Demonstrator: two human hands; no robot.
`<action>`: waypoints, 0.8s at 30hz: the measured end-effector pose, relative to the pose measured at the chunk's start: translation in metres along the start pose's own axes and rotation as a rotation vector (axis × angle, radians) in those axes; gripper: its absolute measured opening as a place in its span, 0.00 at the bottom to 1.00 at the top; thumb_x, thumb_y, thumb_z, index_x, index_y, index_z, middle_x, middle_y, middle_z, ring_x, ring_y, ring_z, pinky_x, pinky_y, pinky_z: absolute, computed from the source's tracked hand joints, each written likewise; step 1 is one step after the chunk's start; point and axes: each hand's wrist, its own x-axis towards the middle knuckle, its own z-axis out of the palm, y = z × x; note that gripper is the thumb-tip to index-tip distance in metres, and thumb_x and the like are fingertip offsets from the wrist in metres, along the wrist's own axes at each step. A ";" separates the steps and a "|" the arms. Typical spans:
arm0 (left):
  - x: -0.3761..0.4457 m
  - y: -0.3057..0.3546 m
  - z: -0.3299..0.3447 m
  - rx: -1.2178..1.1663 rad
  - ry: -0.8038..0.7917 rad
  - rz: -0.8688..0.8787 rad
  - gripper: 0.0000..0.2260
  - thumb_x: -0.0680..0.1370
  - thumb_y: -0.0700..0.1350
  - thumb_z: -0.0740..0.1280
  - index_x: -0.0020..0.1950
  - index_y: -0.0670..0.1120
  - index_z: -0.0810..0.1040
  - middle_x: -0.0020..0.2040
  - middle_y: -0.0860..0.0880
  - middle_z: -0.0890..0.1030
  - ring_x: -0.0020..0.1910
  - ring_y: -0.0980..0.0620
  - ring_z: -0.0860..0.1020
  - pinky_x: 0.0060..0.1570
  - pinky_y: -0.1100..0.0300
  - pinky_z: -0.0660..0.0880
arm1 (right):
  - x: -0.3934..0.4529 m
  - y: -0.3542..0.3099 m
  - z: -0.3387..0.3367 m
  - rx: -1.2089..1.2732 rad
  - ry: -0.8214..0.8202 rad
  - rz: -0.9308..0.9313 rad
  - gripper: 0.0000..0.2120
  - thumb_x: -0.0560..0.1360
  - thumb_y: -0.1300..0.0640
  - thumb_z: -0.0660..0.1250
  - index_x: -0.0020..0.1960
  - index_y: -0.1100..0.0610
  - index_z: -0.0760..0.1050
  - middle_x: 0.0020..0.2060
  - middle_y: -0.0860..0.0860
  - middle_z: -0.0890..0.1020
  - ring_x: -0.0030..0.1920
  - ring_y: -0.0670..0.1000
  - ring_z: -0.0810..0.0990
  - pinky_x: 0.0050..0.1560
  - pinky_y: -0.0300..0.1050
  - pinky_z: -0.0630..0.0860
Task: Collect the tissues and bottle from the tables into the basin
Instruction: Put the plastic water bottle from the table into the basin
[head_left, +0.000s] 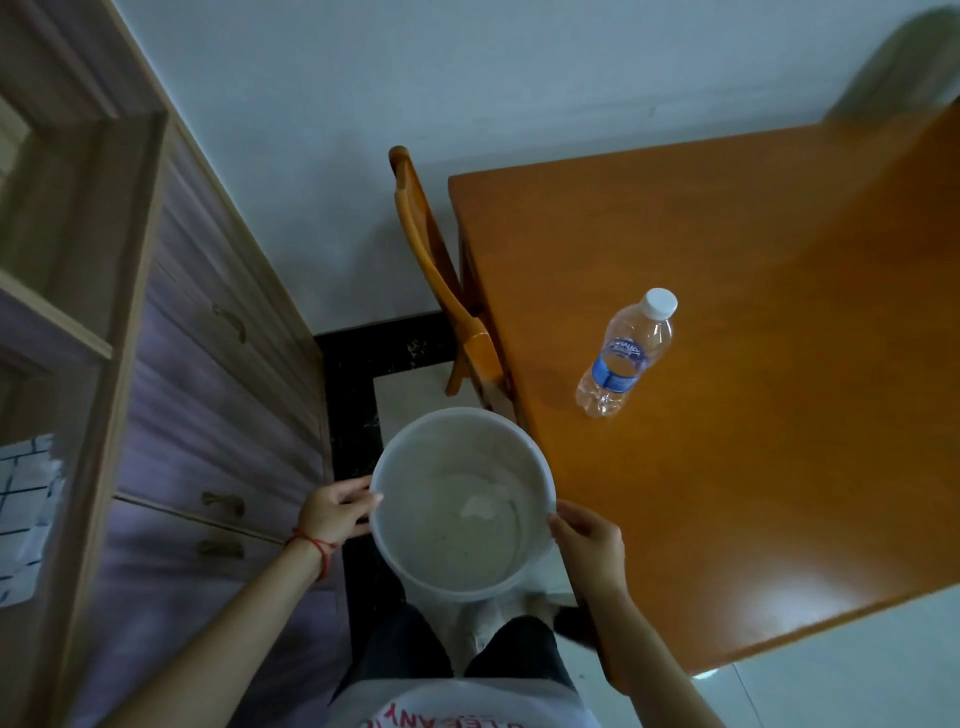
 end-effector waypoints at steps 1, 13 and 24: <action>0.003 0.001 0.000 0.006 -0.004 0.000 0.17 0.73 0.32 0.65 0.61 0.37 0.73 0.39 0.47 0.79 0.37 0.51 0.77 0.26 0.67 0.77 | 0.001 -0.001 0.000 0.005 0.004 -0.001 0.07 0.72 0.57 0.68 0.47 0.47 0.81 0.33 0.36 0.83 0.36 0.37 0.80 0.30 0.30 0.75; 0.027 0.018 -0.002 0.070 -0.060 0.041 0.16 0.74 0.33 0.65 0.62 0.37 0.73 0.39 0.48 0.79 0.38 0.51 0.78 0.27 0.66 0.78 | 0.016 -0.030 -0.011 0.034 0.194 -0.034 0.20 0.72 0.52 0.69 0.62 0.54 0.72 0.48 0.47 0.80 0.48 0.48 0.79 0.43 0.36 0.74; 0.034 0.021 -0.004 0.085 -0.078 0.058 0.17 0.73 0.33 0.65 0.62 0.38 0.73 0.41 0.47 0.79 0.41 0.48 0.79 0.33 0.60 0.79 | 0.087 -0.118 -0.047 0.115 0.569 -0.322 0.43 0.65 0.50 0.75 0.73 0.50 0.54 0.70 0.54 0.65 0.69 0.50 0.66 0.62 0.43 0.67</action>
